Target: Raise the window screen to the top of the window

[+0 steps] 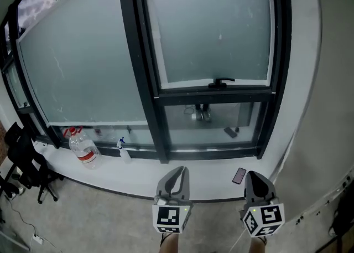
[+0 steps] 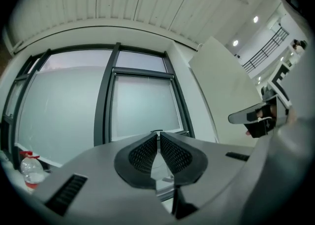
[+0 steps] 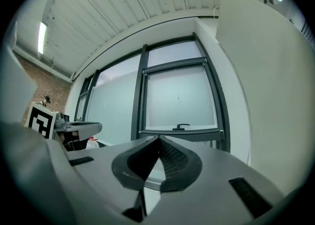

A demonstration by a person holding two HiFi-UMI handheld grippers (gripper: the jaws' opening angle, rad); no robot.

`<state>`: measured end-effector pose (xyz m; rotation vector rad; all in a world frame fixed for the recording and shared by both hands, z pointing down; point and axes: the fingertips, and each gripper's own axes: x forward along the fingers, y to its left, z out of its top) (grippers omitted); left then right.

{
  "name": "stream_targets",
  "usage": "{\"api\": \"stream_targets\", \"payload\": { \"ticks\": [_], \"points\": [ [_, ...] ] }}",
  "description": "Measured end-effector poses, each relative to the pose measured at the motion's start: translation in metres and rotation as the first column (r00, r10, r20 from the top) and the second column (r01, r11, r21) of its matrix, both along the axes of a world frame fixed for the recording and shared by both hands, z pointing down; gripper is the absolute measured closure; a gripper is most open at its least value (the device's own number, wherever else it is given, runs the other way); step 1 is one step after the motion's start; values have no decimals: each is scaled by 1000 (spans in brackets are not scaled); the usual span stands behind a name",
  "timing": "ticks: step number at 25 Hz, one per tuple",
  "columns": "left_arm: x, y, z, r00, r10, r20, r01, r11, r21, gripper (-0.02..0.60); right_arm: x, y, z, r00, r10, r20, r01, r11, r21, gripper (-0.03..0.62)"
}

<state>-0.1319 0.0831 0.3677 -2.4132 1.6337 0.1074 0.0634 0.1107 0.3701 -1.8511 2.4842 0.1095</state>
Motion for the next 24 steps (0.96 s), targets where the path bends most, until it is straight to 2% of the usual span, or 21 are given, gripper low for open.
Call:
{"api": "stream_targets", "payload": {
  "ticks": [4, 7, 17, 24],
  "points": [
    [-11, 7, 1, 1000, -2, 0, 2, 1000, 5, 558, -17, 13, -4, 998, 9, -55, -8, 1000, 13, 589],
    [-12, 13, 0, 1000, 10, 7, -10, 1000, 5, 578, -23, 20, -1, 998, 11, -55, -10, 1000, 9, 589],
    [-17, 21, -8, 1000, 14, 24, -15, 999, 33, 578, -23, 26, -10, 998, 35, -43, -34, 999, 27, 589],
    [-29, 27, -4, 1000, 3, 6, -3, 1000, 24, 578, -29, 27, -10, 998, 37, -49, -35, 999, 31, 589]
  ]
}}
